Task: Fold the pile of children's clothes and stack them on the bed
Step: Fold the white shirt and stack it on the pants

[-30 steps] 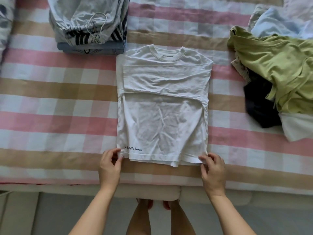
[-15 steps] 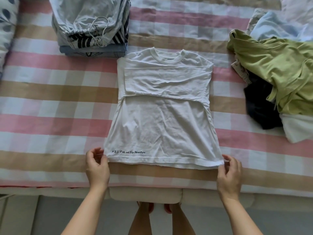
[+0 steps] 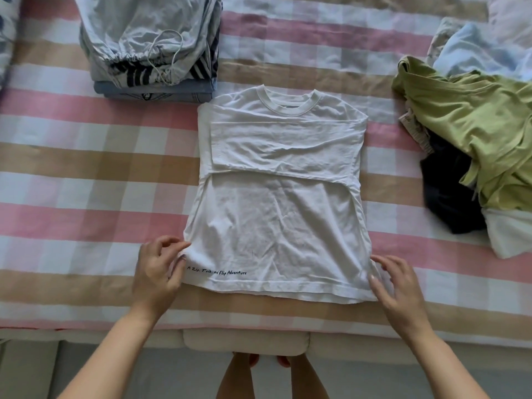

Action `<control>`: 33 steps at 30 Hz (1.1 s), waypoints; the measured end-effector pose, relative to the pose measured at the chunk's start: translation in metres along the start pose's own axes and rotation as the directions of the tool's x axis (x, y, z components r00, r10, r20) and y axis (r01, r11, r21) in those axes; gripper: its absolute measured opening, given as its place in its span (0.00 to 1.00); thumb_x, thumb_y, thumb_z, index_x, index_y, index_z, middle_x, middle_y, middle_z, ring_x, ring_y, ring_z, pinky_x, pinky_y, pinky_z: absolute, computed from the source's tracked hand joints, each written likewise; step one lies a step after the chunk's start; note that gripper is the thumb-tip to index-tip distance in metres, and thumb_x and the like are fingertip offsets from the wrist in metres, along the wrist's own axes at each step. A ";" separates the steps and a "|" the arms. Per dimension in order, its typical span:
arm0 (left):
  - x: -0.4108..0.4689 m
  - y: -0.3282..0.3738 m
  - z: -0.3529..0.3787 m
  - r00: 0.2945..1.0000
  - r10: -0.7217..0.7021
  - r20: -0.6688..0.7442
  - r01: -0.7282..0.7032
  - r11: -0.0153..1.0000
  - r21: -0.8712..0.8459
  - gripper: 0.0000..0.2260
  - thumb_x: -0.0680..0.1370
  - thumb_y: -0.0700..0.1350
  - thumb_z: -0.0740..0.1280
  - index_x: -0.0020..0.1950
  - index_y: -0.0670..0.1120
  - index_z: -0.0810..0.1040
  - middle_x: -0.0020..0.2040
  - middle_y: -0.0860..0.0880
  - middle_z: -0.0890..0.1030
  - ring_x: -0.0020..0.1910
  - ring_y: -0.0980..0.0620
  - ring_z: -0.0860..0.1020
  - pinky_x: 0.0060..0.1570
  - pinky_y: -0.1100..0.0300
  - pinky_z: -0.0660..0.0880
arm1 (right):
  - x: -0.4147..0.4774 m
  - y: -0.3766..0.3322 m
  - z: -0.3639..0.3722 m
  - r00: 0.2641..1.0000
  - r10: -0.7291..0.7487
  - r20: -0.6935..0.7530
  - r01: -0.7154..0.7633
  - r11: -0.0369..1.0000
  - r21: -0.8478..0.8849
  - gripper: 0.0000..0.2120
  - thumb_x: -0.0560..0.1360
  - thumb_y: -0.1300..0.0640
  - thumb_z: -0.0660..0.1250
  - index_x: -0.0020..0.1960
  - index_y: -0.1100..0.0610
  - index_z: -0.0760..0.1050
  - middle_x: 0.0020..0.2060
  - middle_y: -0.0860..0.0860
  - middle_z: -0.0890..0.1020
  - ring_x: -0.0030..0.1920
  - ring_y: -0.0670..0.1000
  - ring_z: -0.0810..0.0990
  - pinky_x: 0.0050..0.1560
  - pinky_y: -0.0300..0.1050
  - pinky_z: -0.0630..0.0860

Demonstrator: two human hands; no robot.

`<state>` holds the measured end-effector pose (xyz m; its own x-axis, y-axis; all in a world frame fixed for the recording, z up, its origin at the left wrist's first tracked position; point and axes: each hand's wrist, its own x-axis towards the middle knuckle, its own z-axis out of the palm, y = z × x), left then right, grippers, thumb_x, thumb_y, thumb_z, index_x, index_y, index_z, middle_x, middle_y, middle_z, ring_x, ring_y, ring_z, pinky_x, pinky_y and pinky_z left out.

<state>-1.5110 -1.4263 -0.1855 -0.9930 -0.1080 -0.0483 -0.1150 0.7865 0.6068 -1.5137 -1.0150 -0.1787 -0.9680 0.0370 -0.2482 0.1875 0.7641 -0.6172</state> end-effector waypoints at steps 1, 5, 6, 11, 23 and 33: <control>-0.002 -0.002 0.000 0.987 0.157 0.014 -0.158 0.986 0.051 0.14 0.74 0.48 0.63 0.51 0.40 0.81 0.48 0.43 0.77 0.49 0.47 0.72 0.51 0.59 0.68 | -0.002 0.004 -0.001 0.989 -0.145 0.004 0.144 0.981 -0.132 0.17 0.71 0.49 0.65 0.56 0.57 0.76 0.50 0.52 0.75 0.50 0.52 0.73 0.52 0.41 0.68; -0.019 -0.010 0.015 0.837 0.510 0.197 -0.543 0.819 0.184 0.13 0.76 0.55 0.62 0.54 0.47 0.74 0.49 0.43 0.81 0.51 0.46 0.73 0.51 0.53 0.70 | -0.012 0.024 0.009 0.865 -0.482 0.140 0.497 0.782 -0.377 0.18 0.67 0.46 0.65 0.54 0.53 0.72 0.50 0.57 0.80 0.53 0.55 0.72 0.48 0.51 0.77; -0.022 -0.014 0.019 0.833 0.514 0.203 -0.551 0.806 0.218 0.12 0.76 0.53 0.62 0.54 0.48 0.73 0.49 0.43 0.82 0.52 0.46 0.73 0.51 0.52 0.69 | -0.012 0.029 0.012 0.860 -0.490 0.143 0.503 0.768 -0.397 0.16 0.68 0.48 0.64 0.53 0.53 0.72 0.49 0.58 0.81 0.54 0.55 0.72 0.45 0.53 0.79; -0.020 -0.021 0.022 0.908 0.401 0.124 -0.417 0.894 0.163 0.15 0.81 0.49 0.54 0.49 0.43 0.77 0.45 0.41 0.81 0.47 0.46 0.72 0.47 0.51 0.72 | -0.006 0.035 0.019 0.825 -0.556 0.101 0.544 0.734 -0.407 0.16 0.80 0.50 0.54 0.46 0.55 0.77 0.45 0.59 0.82 0.52 0.56 0.73 0.43 0.51 0.77; 0.025 0.000 -0.006 0.938 -0.252 0.237 0.320 0.893 -0.317 0.06 0.70 0.36 0.72 0.39 0.47 0.80 0.38 0.49 0.82 0.38 0.61 0.79 0.41 0.73 0.73 | 0.037 0.002 -0.017 0.989 0.051 0.138 -0.064 0.994 0.094 0.06 0.70 0.66 0.71 0.43 0.56 0.80 0.35 0.43 0.81 0.39 0.31 0.77 0.38 0.24 0.69; 0.131 0.021 -0.021 0.948 -0.297 0.113 0.313 0.808 -0.500 0.08 0.72 0.37 0.70 0.38 0.49 0.79 0.35 0.55 0.81 0.34 0.65 0.76 0.37 0.75 0.71 | 0.135 -0.035 -0.059 0.997 0.011 0.073 -0.030 0.965 0.260 0.06 0.72 0.66 0.68 0.42 0.55 0.78 0.36 0.43 0.80 0.36 0.32 0.77 0.38 0.24 0.70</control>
<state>-1.6432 -1.4364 -0.1624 -0.9104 -0.2675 -0.3157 -0.3897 0.2976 0.8715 -1.6611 -0.9986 -0.1472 -0.9512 -0.0017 -0.3086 0.2529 0.5688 -0.7827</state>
